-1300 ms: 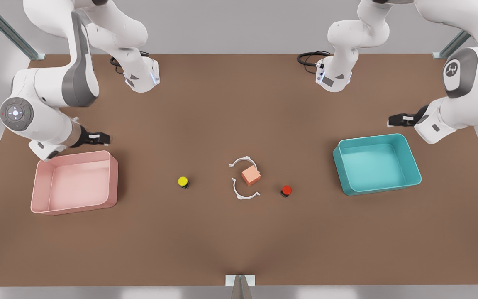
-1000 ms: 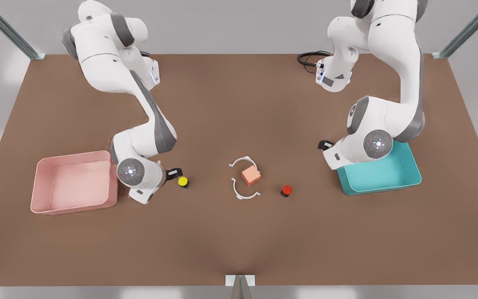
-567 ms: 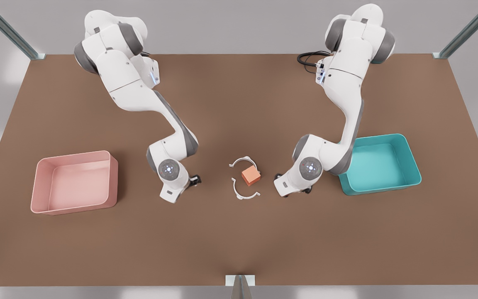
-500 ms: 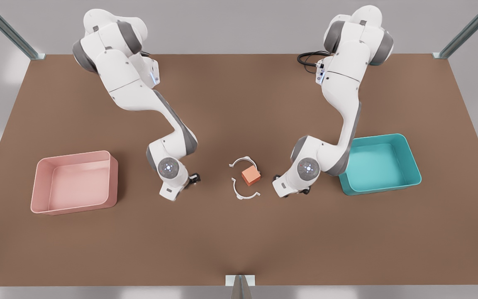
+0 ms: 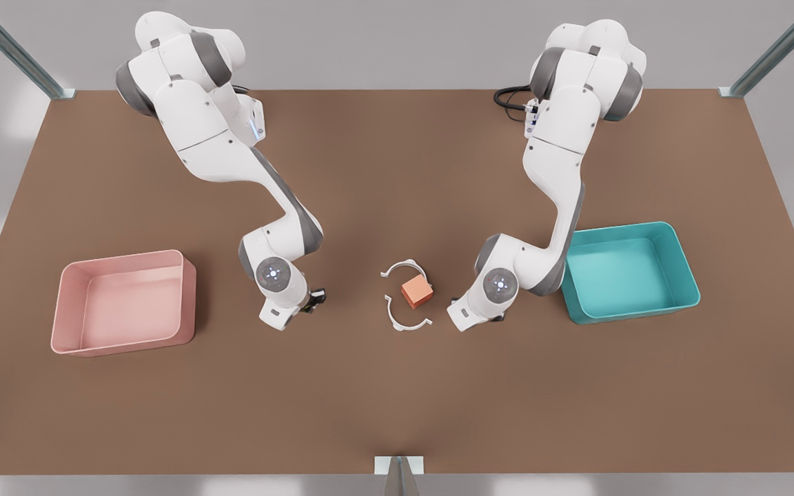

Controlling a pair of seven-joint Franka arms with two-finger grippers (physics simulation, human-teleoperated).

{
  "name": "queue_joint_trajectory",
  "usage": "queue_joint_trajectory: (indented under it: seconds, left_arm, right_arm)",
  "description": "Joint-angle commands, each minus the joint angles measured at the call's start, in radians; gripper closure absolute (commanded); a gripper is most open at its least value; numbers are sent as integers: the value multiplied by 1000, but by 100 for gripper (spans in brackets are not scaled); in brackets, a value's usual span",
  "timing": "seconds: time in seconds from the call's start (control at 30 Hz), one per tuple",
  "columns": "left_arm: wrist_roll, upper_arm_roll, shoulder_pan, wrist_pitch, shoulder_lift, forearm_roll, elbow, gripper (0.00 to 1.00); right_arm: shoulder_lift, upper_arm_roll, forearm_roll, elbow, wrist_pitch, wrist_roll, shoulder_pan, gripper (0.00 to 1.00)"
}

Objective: Place the red button in the blue storage box with the left arm, and place the yellow button in the pink storage box with the right arm

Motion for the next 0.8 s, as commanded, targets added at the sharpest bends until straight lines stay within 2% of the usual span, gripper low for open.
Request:
queue_joint_trajectory:
  seconds: [0.0, 0.1, 0.17, 0.27, 0.37, 0.43, 0.53, 0.67, 0.73, 0.77]
  left_arm:
    - [-66, 0, 0, 15, -3, -6, 0, 54]
    - [-77, 0, 0, 14, -3, -6, 0, 55]
    - [-74, 0, 5, -20, -75, -6, -33, 55]
    - [-62, 3, 9, -32, -312, -1, -270, 55]
    - [113, 6, 107, -45, -591, -1, -559, 55]
    - [286, 8, 222, -124, -709, 2, -652, 55]
    - [552, 8, 408, -193, -737, 34, -652, 55]
    - [688, 9, 494, -209, -691, 40, -646, 53]
    - [692, 9, 502, -226, -661, 40, -647, 0]
    - [690, 9, 502, -229, -645, 40, -647, 0]
  right_arm:
    - [-5, 2, 1, 3, -2, 29, 0, 42]
    - [-37, 5, 0, -4, -8, 26, -15, 47]
    - [-38, 16, 1, -18, -4, 28, -21, 50]
    - [-67, 0, 1, -15, -4, -17, -25, 51]
    - [-201, -3, 3, -113, -4, -70, -75, 51]
    - [-276, -6, 3, -190, 4, -115, -124, 51]
    - [-330, -4, 4, -228, -2, -217, -207, 51]
    - [-394, -4, 6, -273, -7, -349, -314, 51]
    - [-420, 25, 41, -316, -1, -394, -390, 51]
    - [-436, 65, 41, -336, 4, -397, -443, 51]
